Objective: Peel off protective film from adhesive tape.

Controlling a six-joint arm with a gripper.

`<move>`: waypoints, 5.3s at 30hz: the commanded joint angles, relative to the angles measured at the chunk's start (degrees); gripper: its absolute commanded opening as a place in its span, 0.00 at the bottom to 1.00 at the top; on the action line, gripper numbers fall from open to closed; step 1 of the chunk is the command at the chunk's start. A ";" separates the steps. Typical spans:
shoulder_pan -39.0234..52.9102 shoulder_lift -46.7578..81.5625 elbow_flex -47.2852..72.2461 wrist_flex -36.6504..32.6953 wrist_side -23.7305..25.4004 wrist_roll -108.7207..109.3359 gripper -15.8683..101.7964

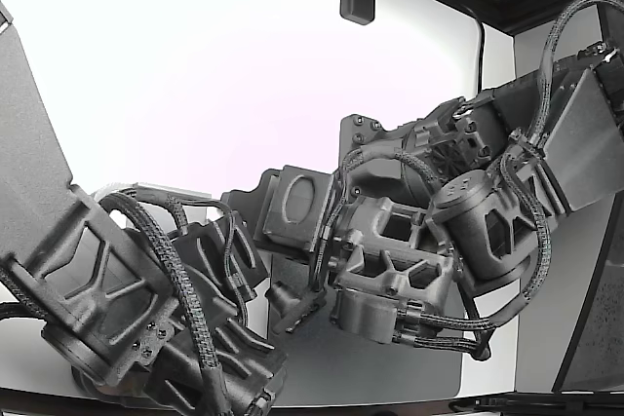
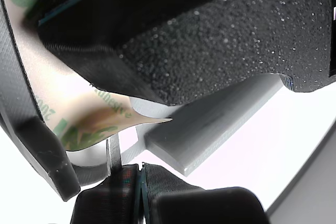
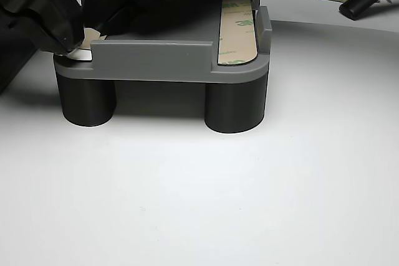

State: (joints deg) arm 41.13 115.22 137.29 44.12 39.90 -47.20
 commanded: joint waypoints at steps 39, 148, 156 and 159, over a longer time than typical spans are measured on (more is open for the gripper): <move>1.58 -1.05 -0.70 0.70 0.00 5.01 0.04; -47.81 54.05 9.23 6.33 -47.02 50.10 0.98; -59.41 54.14 13.97 11.69 -58.80 44.82 0.98; -59.33 54.05 14.15 10.90 -55.81 47.02 0.98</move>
State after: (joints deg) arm -17.93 168.05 152.67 55.55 -19.25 -0.97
